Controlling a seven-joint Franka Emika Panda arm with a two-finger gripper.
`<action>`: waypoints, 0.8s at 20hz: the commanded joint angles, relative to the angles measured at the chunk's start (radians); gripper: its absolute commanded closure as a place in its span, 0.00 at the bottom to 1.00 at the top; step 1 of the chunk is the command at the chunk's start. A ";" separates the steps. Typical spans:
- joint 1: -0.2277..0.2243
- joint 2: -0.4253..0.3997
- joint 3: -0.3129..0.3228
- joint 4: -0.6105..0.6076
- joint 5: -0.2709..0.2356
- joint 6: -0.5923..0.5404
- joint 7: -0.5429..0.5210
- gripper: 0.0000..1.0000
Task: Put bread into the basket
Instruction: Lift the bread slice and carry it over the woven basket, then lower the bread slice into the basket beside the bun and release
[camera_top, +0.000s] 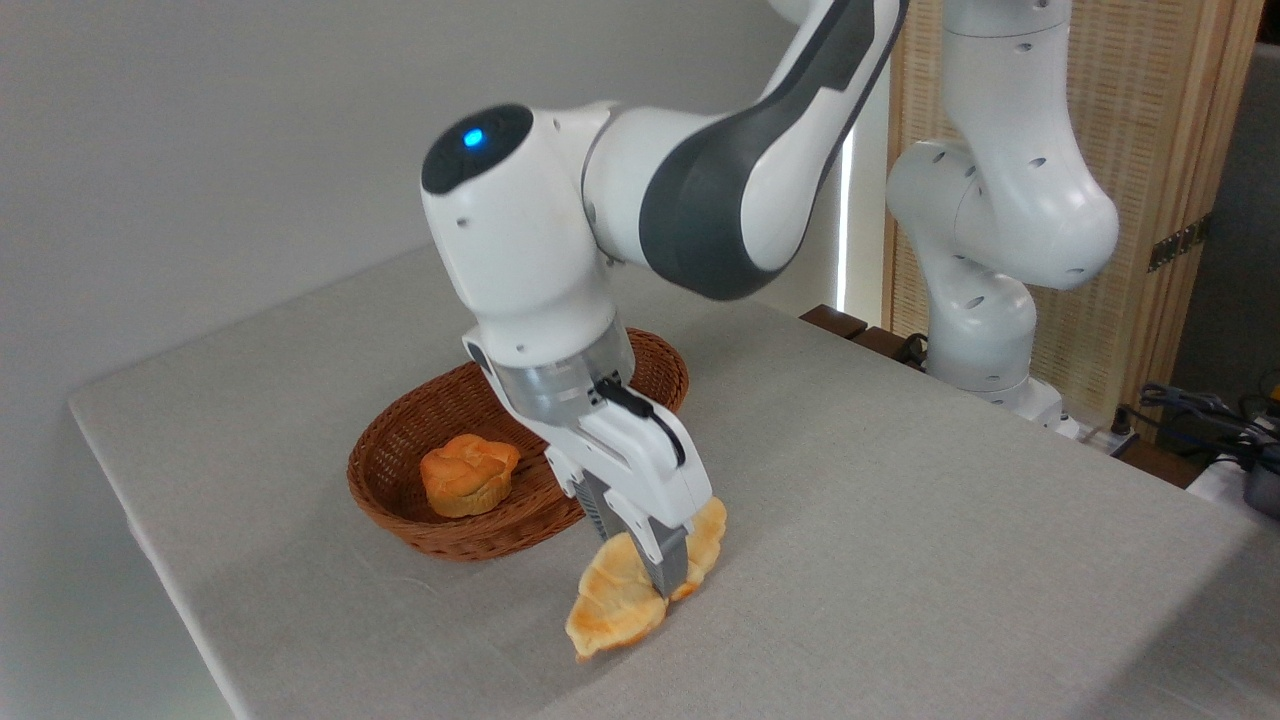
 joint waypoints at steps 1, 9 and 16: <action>-0.005 -0.035 -0.001 0.085 -0.034 -0.099 0.015 0.55; -0.005 -0.043 -0.209 0.157 -0.185 -0.149 -0.034 0.53; -0.005 0.016 -0.332 0.151 -0.211 -0.154 -0.180 0.00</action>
